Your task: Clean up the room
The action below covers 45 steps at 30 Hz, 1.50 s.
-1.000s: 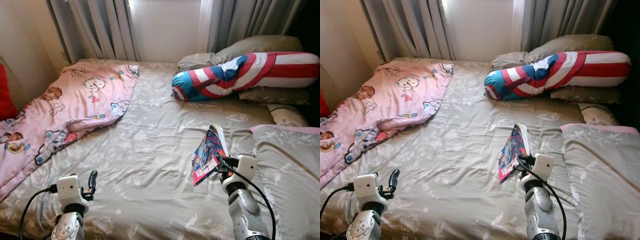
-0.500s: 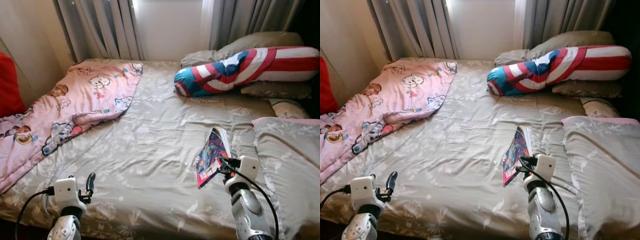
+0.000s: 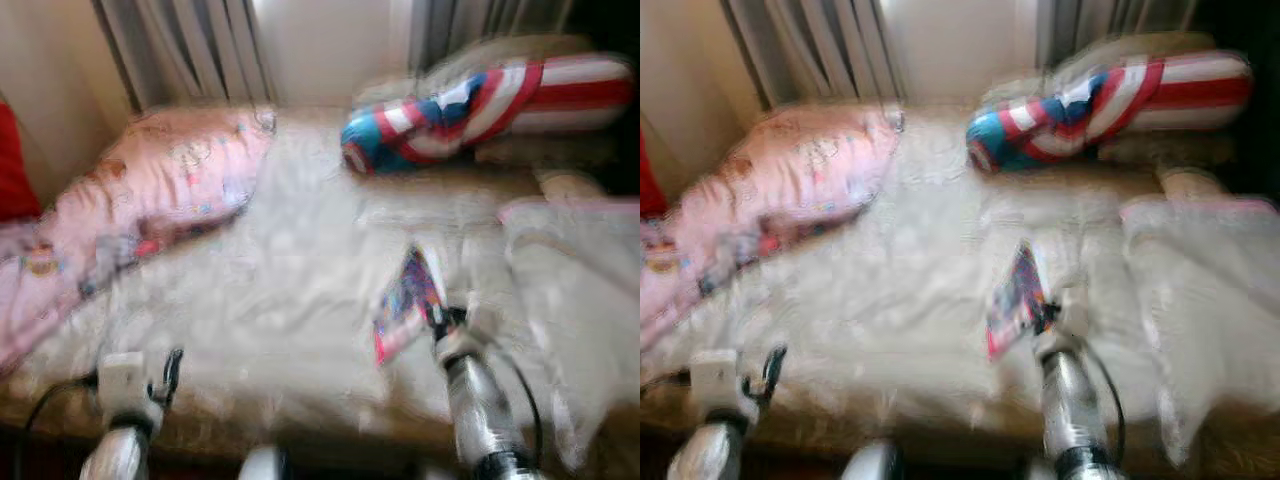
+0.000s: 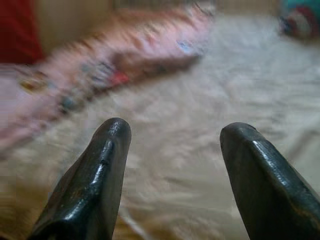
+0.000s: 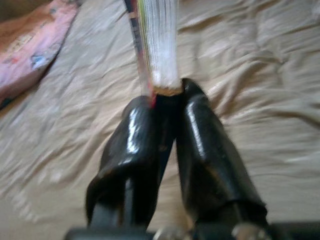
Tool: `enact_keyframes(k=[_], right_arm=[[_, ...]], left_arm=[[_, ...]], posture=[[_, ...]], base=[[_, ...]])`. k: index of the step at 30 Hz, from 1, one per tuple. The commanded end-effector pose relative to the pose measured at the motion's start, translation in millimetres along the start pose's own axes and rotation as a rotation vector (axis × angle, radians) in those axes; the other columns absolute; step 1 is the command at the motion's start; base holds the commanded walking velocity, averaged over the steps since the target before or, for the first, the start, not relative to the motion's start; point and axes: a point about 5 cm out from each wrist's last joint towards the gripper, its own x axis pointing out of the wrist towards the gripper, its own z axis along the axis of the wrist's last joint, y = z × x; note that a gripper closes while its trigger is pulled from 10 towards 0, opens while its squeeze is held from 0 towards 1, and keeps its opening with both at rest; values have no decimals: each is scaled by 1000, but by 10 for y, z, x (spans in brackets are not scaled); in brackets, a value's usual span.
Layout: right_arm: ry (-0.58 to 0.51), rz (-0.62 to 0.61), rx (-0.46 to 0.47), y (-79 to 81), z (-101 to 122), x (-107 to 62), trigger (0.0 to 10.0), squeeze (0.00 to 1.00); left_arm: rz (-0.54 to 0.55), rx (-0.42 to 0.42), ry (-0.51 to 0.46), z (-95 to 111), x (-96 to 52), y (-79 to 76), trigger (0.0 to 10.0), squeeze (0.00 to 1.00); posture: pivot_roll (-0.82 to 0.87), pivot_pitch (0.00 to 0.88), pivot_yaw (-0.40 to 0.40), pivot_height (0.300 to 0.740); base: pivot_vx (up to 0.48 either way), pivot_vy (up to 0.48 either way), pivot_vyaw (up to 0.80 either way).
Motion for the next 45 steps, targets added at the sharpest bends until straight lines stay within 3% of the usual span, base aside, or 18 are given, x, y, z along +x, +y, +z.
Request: enact_keyframes(k=[1,8,12,18,20,28,36,41,45], right_arm=[[-8,17,54,49,19,39,10000,0],[-18,73,203,150,171,186,10000,0],[-36,68,218,131,246,224,10000,0],[27,-50,249,-116,99,137,10000,0],[62,-119,245,-267,38,77,10000,0],[106,-275,236,-574,-8,-40,10000,0],[100,-387,273,-723,-25,-112,10000,0],[85,-503,390,-821,-152,-227,10000,0],[95,-530,425,-841,-217,-271,10000,0]], left_arm=[[-10,19,68,-121,-89,21,10000,0],[5,51,63,-24,-148,168,10000,0],[0,74,75,-4,-217,236,10000,0],[-12,107,98,10,-320,313,10000,0],[0,120,97,61,-359,374,10000,0],[-16,154,142,93,-562,449,10000,0],[-20,173,167,138,-672,509,10000,0],[-26,187,190,153,-760,527,10000,0],[-27,189,193,160,-767,526,10000,0]], posture=[[114,73,85,648],[166,94,108,648],[173,116,130,648],[220,139,143,648],[240,159,152,648],[278,220,183,648],[293,260,198,648],[305,279,205,648],[312,282,208,648]], base=[[0,0,0],[0,0,0],[0,0,0],[0,0,0],[0,0,0],[0,0,0],[0,0,0],[0,0,0],[0,0,0]])
